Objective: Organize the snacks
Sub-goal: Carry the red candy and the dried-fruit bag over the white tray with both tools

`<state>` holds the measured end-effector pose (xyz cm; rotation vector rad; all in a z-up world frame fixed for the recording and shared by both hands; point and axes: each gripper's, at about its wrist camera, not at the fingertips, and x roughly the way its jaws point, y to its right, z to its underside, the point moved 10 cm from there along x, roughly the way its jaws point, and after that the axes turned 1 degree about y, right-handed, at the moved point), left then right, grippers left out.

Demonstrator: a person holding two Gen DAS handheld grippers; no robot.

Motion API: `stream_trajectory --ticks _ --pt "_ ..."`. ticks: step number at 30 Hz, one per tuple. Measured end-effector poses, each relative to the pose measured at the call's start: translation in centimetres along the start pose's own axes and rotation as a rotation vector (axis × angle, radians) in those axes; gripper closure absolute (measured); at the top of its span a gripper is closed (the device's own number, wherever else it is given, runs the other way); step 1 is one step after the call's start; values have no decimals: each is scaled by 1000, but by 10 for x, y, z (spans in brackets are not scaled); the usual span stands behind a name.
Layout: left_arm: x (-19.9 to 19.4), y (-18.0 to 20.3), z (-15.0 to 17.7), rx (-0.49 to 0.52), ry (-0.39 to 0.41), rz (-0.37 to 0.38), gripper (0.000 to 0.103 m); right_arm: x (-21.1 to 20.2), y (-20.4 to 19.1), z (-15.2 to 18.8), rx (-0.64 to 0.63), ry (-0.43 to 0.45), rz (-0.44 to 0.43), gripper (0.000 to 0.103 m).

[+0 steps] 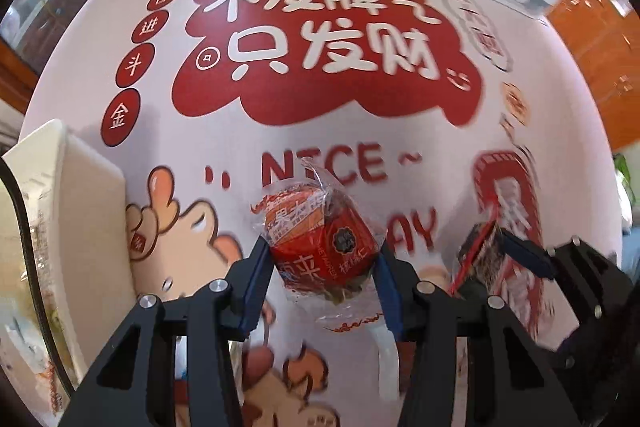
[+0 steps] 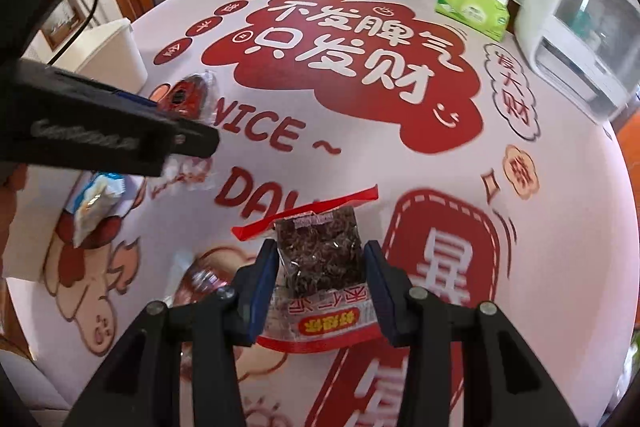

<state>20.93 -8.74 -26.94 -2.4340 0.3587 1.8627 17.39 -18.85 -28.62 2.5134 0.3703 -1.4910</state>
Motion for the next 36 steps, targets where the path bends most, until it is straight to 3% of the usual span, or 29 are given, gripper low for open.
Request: stream_trajectory --ticks 5,12,20,26,36 --pt "-40 9 26 98 20 23 56 -36 -10 10 41 29 33 59" --pt "-97 0 85 196 37 125 56 -90 -35 16 143 73 70 59" --pt "-153 -57 115 207 127 131 56 -127 -102 3 201 113 57 59" --pt "-193 -125 123 190 220 58 56 -139 -169 -23 182 124 4 59" --pt "-251 -242 93 125 392 -99 56 -165 -262 -77 79 195 -25 59"
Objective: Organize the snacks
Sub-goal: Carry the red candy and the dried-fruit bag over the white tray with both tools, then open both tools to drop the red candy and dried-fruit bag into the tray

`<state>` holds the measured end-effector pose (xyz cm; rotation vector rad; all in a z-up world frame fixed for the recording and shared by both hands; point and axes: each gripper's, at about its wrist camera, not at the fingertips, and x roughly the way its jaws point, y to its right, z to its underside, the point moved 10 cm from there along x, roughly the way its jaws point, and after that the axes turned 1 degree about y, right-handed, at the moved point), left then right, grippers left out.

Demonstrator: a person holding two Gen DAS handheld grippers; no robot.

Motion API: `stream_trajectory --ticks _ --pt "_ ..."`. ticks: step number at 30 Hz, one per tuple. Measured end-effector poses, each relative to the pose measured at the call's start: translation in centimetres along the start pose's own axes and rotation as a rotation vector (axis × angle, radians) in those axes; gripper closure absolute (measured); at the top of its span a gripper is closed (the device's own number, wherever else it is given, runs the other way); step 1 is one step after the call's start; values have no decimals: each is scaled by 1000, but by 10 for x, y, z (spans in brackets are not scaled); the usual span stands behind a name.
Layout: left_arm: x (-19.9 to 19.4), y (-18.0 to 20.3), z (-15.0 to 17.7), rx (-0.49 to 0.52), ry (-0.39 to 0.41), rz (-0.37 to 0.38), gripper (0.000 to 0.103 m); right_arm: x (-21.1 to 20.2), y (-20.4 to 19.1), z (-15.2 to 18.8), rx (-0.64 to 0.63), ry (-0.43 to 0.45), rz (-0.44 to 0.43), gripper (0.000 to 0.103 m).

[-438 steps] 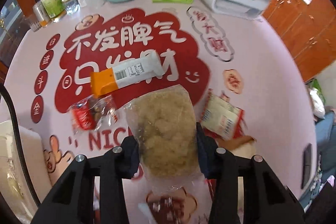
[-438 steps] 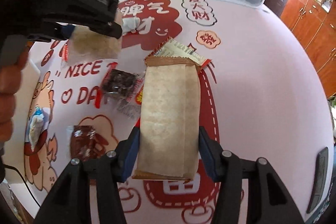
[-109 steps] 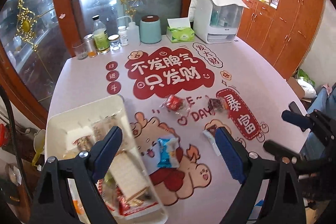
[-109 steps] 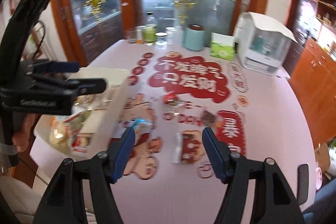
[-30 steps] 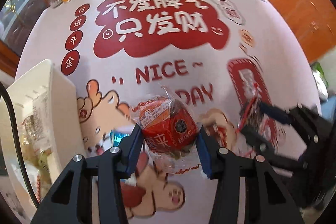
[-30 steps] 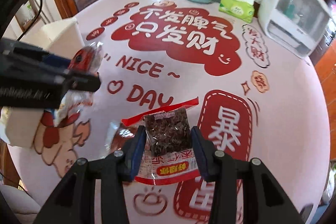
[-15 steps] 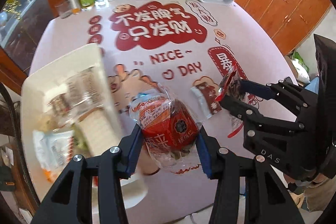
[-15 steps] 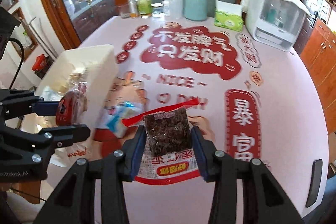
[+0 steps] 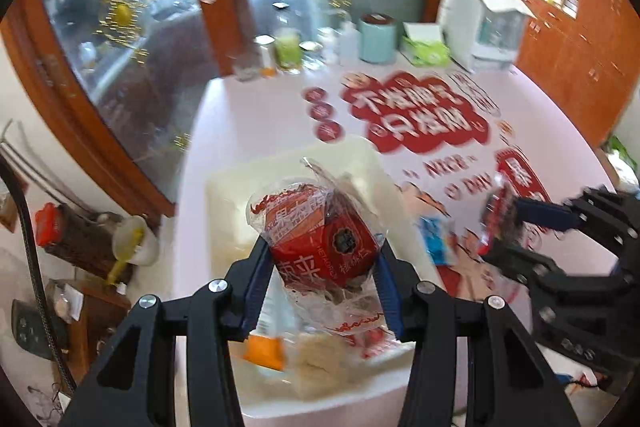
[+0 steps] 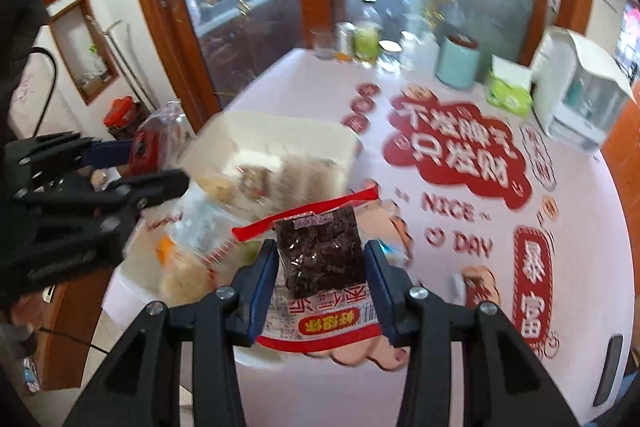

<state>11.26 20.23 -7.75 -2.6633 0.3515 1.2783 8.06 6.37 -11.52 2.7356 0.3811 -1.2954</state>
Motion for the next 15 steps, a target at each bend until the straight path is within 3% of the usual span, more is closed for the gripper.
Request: stream_trajectory --ticks 6,9,15 --pt "-4 -43 -26 -33 51 -24 56 -7 -37 -37 -33 53 -16 59" --pt "-2 -49 -35 -38 57 -1 55 -5 -46 -52 -36 74 4 59" --pt "11 -55 -60 -7 82 -24 55 10 -55 -70 -33 75 20 59"
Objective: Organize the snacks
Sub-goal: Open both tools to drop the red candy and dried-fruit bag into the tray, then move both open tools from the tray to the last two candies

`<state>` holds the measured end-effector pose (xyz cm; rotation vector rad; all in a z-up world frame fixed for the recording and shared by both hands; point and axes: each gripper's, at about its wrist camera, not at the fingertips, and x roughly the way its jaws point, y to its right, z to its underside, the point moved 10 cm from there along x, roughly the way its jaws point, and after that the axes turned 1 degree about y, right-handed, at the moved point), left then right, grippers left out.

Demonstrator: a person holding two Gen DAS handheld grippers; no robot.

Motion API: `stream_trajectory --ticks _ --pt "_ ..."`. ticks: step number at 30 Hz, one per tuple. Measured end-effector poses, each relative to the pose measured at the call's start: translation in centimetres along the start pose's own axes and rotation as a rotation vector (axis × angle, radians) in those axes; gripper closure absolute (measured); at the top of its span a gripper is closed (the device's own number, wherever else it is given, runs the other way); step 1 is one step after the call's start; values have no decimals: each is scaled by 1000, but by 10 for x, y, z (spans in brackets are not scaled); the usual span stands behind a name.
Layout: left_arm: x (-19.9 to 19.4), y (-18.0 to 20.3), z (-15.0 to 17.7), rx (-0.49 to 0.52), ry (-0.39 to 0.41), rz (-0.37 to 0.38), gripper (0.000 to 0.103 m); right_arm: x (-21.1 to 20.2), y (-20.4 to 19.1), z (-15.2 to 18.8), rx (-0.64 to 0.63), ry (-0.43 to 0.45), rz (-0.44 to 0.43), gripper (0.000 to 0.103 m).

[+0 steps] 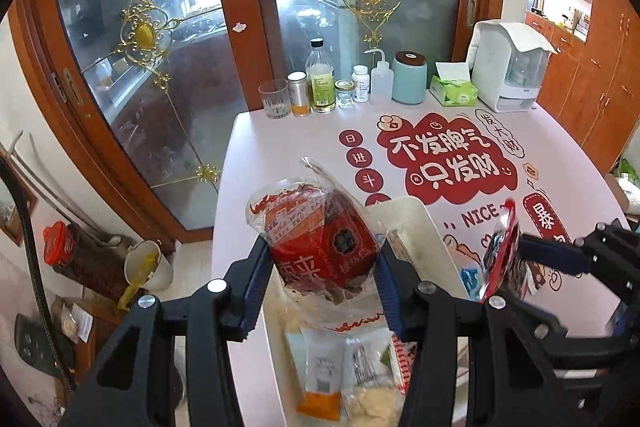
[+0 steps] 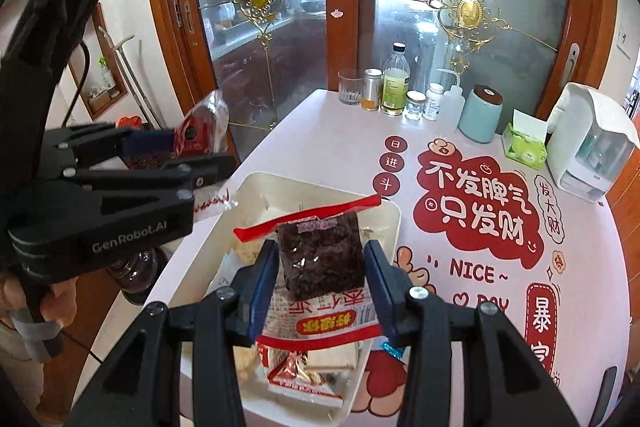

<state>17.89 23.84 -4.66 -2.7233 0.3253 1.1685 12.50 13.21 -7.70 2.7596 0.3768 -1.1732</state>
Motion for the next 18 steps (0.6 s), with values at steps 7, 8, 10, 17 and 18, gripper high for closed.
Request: stream_trajectory --ticks 7,8,10,17,18 --pt "40 -5 -1 -17 -58 1 23 30 0 0 0 -63 13 56" --pt "45 -4 0 -29 -66 19 16 33 0 3 1 -73 13 54" --pt "51 -3 2 -43 -76 33 13 38 2 7 5 -86 9 48" --pt "67 3 13 -41 -121 38 13 45 7 19 25 -111 -13 44" --pt "67 3 14 -38 -121 35 13 46 7 21 23 -115 -12 44"
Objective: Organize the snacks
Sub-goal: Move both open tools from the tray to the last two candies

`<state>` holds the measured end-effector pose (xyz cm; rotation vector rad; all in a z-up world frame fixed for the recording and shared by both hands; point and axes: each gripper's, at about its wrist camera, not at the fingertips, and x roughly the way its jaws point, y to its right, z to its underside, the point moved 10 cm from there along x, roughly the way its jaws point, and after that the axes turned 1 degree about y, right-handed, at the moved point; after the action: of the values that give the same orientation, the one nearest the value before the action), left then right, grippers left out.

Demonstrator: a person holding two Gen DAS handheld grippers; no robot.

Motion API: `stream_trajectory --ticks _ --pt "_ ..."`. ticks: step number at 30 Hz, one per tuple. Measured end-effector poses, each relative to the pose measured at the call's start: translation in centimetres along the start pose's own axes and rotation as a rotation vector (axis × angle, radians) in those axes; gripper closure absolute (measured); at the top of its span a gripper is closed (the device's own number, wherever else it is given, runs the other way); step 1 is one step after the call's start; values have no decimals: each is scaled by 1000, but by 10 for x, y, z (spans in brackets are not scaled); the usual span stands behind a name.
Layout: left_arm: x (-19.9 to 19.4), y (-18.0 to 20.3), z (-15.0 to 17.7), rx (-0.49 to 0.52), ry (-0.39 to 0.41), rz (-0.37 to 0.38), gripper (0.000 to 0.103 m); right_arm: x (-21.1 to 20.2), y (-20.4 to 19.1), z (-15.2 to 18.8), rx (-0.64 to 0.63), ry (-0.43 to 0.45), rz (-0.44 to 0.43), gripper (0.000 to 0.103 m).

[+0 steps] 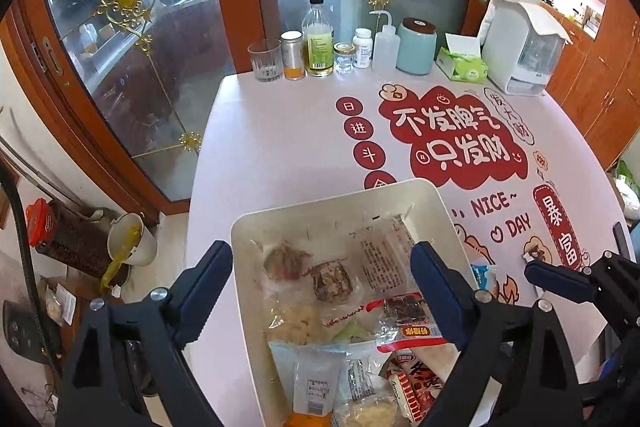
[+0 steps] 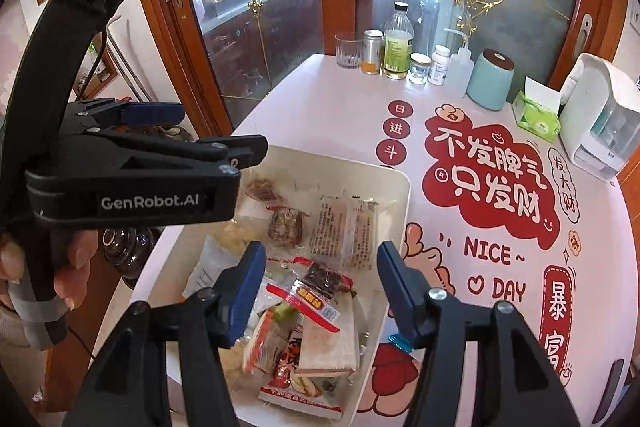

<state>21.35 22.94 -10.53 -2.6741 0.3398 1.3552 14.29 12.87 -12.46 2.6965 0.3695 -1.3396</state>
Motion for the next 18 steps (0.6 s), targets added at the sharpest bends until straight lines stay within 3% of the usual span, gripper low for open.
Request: stream_trajectory --ticks 18 --pt "-32 42 8 79 28 -8 13 -28 12 19 14 38 -31 44"
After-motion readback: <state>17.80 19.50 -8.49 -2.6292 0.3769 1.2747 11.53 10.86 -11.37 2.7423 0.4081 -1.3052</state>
